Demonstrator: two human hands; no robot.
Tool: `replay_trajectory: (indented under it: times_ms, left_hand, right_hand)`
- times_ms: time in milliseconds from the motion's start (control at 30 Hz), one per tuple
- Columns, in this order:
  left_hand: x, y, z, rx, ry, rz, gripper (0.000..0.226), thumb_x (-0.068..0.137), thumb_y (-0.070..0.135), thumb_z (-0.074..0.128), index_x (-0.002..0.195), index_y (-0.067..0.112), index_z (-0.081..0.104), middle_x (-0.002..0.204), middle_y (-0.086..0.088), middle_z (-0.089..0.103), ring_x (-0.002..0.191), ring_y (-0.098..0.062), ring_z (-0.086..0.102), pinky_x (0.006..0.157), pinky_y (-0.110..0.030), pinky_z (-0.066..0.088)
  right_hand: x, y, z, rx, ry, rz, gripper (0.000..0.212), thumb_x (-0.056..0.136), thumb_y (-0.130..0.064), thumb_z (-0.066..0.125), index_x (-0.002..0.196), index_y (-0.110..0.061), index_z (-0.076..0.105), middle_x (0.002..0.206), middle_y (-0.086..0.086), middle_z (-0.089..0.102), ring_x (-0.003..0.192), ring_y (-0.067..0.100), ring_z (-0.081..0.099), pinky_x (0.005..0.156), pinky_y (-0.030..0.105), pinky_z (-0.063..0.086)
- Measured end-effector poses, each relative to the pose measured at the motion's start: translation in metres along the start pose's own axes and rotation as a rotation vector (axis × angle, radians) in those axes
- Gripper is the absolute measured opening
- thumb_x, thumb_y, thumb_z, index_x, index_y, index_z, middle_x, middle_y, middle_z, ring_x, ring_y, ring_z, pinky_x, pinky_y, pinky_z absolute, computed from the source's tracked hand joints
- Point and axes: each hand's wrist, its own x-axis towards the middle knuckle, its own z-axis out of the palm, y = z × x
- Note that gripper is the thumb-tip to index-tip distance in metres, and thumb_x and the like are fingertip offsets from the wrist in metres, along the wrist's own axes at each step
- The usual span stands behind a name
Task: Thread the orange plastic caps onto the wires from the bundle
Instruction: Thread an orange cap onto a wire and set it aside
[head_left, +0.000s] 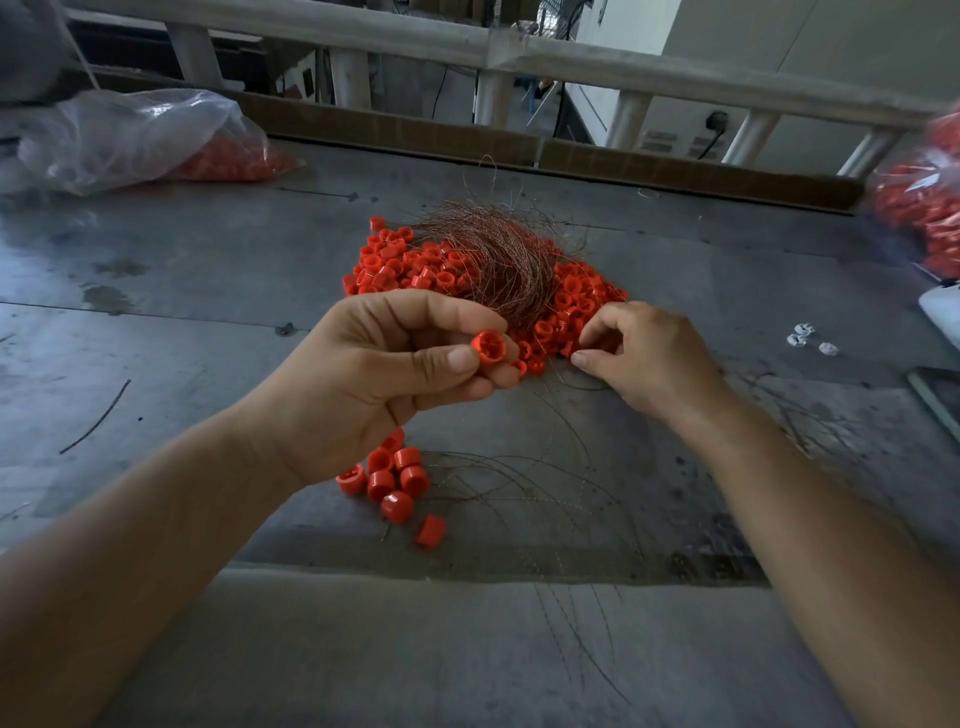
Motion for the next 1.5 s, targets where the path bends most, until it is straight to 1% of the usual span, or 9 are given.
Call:
replay_trajectory:
  times_ms: [267, 333, 467, 600, 700, 800, 967, 1133, 1500]
  left_hand:
    - [0.000, 0.000, 0.000, 0.014, -0.001, -0.002, 0.022, 0.060, 0.010, 0.066, 0.080, 0.010, 0.075, 0.080, -0.008, 0.072, 0.075, -0.016, 0.070, 0.062, -0.017, 0.054]
    - [0.000, 0.000, -0.001, 0.021, 0.002, -0.008, 0.022, 0.060, 0.010, 0.066, 0.080, 0.010, 0.075, 0.080, -0.008, 0.072, 0.076, -0.016, 0.070, 0.063, -0.017, 0.054]
    - [0.001, -0.001, -0.001, 0.051, 0.024, -0.031, 0.021, 0.061, 0.009, 0.066, 0.080, 0.010, 0.075, 0.080, -0.008, 0.072, 0.076, -0.017, 0.071, 0.063, -0.018, 0.055]
    - [0.002, -0.002, -0.002, 0.086, 0.092, -0.059, 0.023, 0.064, 0.001, 0.059, 0.079, 0.009, 0.075, 0.078, -0.010, 0.072, 0.075, -0.018, 0.071, 0.063, -0.018, 0.055]
    - [0.003, -0.004, -0.003, 0.123, 0.133, -0.064, 0.023, 0.063, 0.003, 0.060, 0.079, 0.010, 0.075, 0.077, -0.009, 0.073, 0.075, -0.018, 0.071, 0.063, -0.018, 0.054]
    - [0.002, -0.005, -0.002, 0.166, 0.158, -0.063, 0.024, 0.061, 0.004, 0.061, 0.077, 0.014, 0.076, 0.078, -0.008, 0.073, 0.075, -0.017, 0.071, 0.063, -0.018, 0.054]
    - [0.003, -0.006, -0.002, 0.205, 0.172, -0.069, 0.025, 0.060, 0.006, 0.062, 0.077, 0.017, 0.076, 0.080, -0.008, 0.073, 0.077, -0.018, 0.071, 0.063, -0.017, 0.054]
    - [0.002, -0.006, 0.000, 0.211, 0.181, -0.063, 0.026, 0.060, 0.004, 0.061, 0.077, 0.017, 0.076, 0.080, -0.007, 0.074, 0.076, -0.018, 0.071, 0.063, -0.017, 0.054]
    - [0.004, -0.005, 0.003, 0.216, 0.247, -0.088, 0.025, 0.057, 0.003, 0.061, 0.080, 0.009, 0.070, 0.073, -0.010, 0.072, 0.068, -0.017, 0.070, 0.061, -0.018, 0.054]
  right_hand:
    - [0.000, -0.002, -0.007, 0.040, 0.018, 0.009, 0.010, 0.083, -0.018, 0.064, 0.074, -0.018, 0.060, 0.080, -0.006, 0.056, 0.067, 0.004, 0.048, 0.060, 0.017, 0.034]
    - [-0.001, -0.004, -0.014, 0.163, 0.053, 0.049, 0.016, 0.084, -0.016, 0.063, 0.070, -0.021, 0.057, 0.071, -0.007, 0.060, 0.063, 0.001, 0.053, 0.058, 0.010, 0.039]
    - [-0.007, -0.016, -0.022, 0.526, -0.020, 0.154, 0.018, 0.089, -0.011, 0.058, 0.074, -0.020, 0.053, 0.073, -0.001, 0.065, 0.064, 0.004, 0.064, 0.058, 0.018, 0.050]
    - [-0.016, -0.035, -0.027, 0.904, -0.155, 0.100, 0.018, 0.086, 0.004, 0.054, 0.086, -0.015, 0.055, 0.079, 0.003, 0.065, 0.065, 0.005, 0.065, 0.061, 0.015, 0.052]
    - [-0.023, -0.046, -0.028, 1.017, -0.225, 0.028, 0.021, 0.085, 0.006, 0.052, 0.091, -0.013, 0.060, 0.078, 0.001, 0.066, 0.069, 0.007, 0.066, 0.066, 0.017, 0.053]
    - [-0.028, -0.053, -0.028, 1.022, -0.251, -0.013, 0.021, 0.083, 0.003, 0.054, 0.089, -0.016, 0.062, 0.067, -0.003, 0.067, 0.065, 0.008, 0.066, 0.062, 0.018, 0.053]
    - [-0.033, -0.060, -0.028, 1.021, -0.255, -0.064, 0.014, 0.073, -0.013, 0.060, 0.087, -0.017, 0.063, 0.069, 0.000, 0.067, 0.068, 0.012, 0.067, 0.063, 0.019, 0.054]
    - [-0.034, -0.062, -0.022, 0.997, -0.224, -0.099, 0.020, 0.081, 0.000, 0.059, 0.090, -0.019, 0.059, 0.080, 0.002, 0.066, 0.074, 0.010, 0.067, 0.067, 0.020, 0.054]
    - [-0.040, -0.068, -0.007, 0.693, -0.018, -0.289, 0.032, 0.075, -0.003, 0.070, 0.087, -0.032, 0.062, 0.085, -0.013, 0.064, 0.081, 0.002, 0.064, 0.074, 0.014, 0.050]
